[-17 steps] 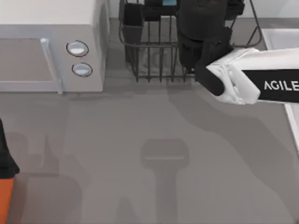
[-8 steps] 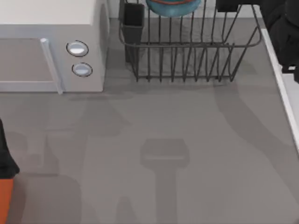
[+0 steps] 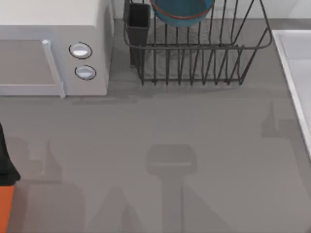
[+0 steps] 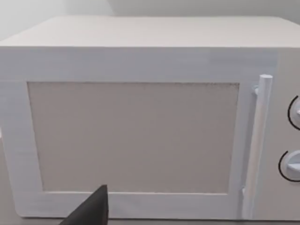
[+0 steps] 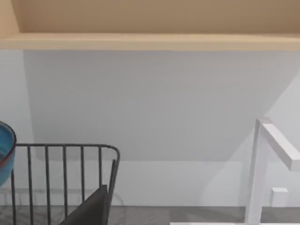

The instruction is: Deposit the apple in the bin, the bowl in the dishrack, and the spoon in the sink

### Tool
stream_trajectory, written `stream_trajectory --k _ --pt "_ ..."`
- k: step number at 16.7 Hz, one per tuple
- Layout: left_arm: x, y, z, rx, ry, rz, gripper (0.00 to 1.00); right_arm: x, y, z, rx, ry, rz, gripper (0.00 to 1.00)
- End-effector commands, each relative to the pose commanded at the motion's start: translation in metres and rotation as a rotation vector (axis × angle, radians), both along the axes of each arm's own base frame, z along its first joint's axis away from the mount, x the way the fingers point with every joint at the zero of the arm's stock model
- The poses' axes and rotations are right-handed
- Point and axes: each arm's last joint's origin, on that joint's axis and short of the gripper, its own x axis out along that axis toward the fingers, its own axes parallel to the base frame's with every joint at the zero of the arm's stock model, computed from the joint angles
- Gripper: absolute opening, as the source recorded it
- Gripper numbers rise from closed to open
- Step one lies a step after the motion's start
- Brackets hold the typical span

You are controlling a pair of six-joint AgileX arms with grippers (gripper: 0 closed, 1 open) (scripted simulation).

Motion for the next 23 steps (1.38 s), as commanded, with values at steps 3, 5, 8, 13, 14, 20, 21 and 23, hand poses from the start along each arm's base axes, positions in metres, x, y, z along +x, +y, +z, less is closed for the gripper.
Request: stream_trajectory --k 3,5,8,13,14,20,21,23 --pt "0.0 0.0 0.0 0.0 0.0 0.0 1.0 -0.033 -0.016 -0.045 -0.004 0.008 0.001 1.0" --pt "0.0 0.0 0.0 0.0 0.0 0.0 1.0 -0.043 -0.022 -0.073 -0.003 0.024 0.002 1.0" --pt "0.0 0.0 0.0 0.0 0.0 0.0 1.0 -0.048 -0.027 -0.103 0.002 0.048 0.004 1.0" --pt "0.0 0.0 0.0 0.0 0.0 0.0 1.0 -0.049 -0.028 -0.112 0.005 0.056 0.005 1.0" --pt "0.0 0.0 0.0 0.0 0.0 0.0 1.0 -0.049 -0.028 -0.112 0.005 0.056 0.005 1.0" --pt "0.0 0.0 0.0 0.0 0.0 0.0 1.0 -0.046 -0.027 -0.106 -0.099 0.151 0.013 1.0" --pt "0.0 0.0 0.0 0.0 0.0 0.0 1.0 -0.045 -0.027 -0.103 -0.151 0.196 0.018 1.0" --pt "0.0 0.0 0.0 0.0 0.0 0.0 1.0 -0.042 -0.027 -0.098 -0.286 0.307 0.039 1.0"
